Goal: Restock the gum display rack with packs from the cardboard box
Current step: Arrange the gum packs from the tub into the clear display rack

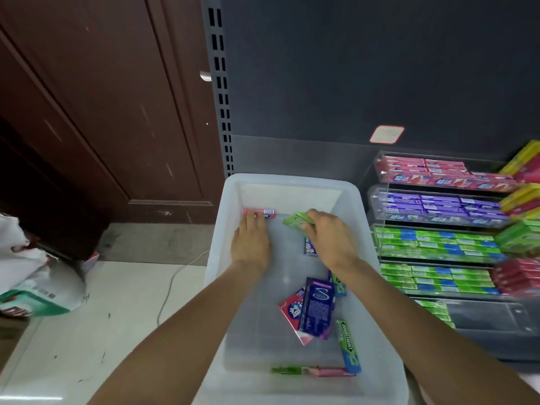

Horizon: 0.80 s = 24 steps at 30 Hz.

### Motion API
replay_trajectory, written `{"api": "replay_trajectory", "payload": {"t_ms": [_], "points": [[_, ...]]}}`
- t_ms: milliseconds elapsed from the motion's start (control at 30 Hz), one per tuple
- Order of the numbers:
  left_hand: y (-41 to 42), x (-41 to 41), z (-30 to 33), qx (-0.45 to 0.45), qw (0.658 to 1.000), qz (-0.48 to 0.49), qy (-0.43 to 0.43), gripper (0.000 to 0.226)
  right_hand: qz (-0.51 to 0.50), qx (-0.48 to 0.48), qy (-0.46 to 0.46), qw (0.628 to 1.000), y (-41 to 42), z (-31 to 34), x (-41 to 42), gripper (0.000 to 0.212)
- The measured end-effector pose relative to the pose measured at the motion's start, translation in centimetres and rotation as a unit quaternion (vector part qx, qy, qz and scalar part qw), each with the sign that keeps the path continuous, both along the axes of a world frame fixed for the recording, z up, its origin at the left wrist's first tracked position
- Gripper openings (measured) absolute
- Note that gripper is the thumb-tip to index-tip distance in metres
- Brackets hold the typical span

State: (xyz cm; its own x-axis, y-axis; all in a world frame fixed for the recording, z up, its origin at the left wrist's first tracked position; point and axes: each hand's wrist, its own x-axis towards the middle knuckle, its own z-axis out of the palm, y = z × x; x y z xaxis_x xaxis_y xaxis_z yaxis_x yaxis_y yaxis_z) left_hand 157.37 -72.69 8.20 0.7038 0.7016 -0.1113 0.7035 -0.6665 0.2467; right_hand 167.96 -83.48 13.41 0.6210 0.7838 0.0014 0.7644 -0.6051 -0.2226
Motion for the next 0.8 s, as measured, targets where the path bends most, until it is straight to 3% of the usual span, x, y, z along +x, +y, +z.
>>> {"api": "replay_trajectory", "payload": {"t_ms": [233, 400, 467, 600, 700, 800], "points": [[2.0, 2.4, 0.6, 0.094, 0.994, -0.031, 0.043, 0.040, -0.054, 0.043, 0.093, 0.993, -0.9, 1.3, 0.2, 0.017], [2.2, 2.8, 0.9, 0.081, 0.991, -0.063, 0.085, 0.029, -0.076, 0.067, 0.122, 0.987, -2.0, 2.5, 0.3, 0.013], [1.8, 2.9, 1.0, 0.036, 0.995, -0.068, 0.071, 0.024, -0.081, 0.077, 0.107, 0.988, -2.6, 3.2, 0.4, 0.012], [0.4, 3.5, 2.8, -0.128, 0.984, -0.049, -0.113, 0.023, -0.089, 0.132, 0.079, 0.984, -4.2, 4.9, 0.9, 0.013], [-1.5, 4.2, 5.7, -0.244, 0.932, -0.061, -0.260, 0.039, -0.104, 0.175, 0.078, 0.976, -6.2, 6.6, 2.0, 0.016], [-3.3, 5.5, 8.9, -0.301, 0.895, -0.090, -0.318, 0.053, -0.115, 0.209, 0.066, 0.969, -8.8, 8.4, 3.5, 0.018]]}}
